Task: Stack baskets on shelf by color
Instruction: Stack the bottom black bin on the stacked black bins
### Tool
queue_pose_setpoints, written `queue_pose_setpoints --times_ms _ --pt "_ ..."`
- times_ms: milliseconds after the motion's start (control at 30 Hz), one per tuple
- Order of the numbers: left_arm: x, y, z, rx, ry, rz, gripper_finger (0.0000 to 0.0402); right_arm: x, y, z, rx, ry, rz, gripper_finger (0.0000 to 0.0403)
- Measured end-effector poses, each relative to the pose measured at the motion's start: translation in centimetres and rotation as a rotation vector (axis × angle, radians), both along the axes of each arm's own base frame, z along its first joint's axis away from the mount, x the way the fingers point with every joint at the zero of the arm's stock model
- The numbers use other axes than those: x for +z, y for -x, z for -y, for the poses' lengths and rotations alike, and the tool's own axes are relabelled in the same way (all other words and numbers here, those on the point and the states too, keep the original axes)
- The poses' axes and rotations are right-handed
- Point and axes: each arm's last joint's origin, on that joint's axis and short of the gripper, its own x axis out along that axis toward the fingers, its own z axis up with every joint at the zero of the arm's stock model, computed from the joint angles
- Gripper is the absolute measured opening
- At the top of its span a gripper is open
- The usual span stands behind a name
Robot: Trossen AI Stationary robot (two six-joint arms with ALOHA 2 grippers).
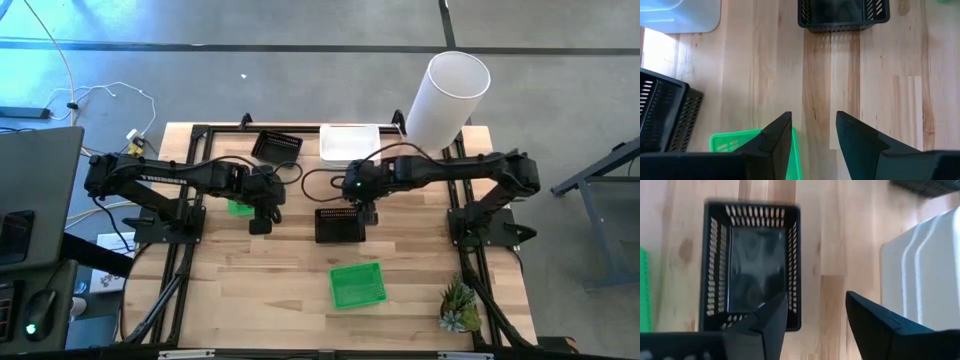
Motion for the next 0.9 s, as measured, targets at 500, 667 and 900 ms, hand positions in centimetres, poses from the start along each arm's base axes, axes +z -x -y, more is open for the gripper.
queue_pose_setpoints --times_ms 500,667,900 --pt "0.0 0.1 -0.1 0.019 -0.038 -0.012 0.0140 -5.9 -2.3 0.2 0.002 -0.013 -0.199 0.0192" --pt "0.0 0.1 -0.2 0.025 -0.052 -0.015 0.0140 -6.9 -2.6 0.2 -0.006 -0.017 -0.223 0.0192" --pt "0.0 0.2 -0.2 0.033 -0.067 -0.025 0.0140 -8.0 -2.7 0.2 -0.024 -0.026 -0.256 0.0192"
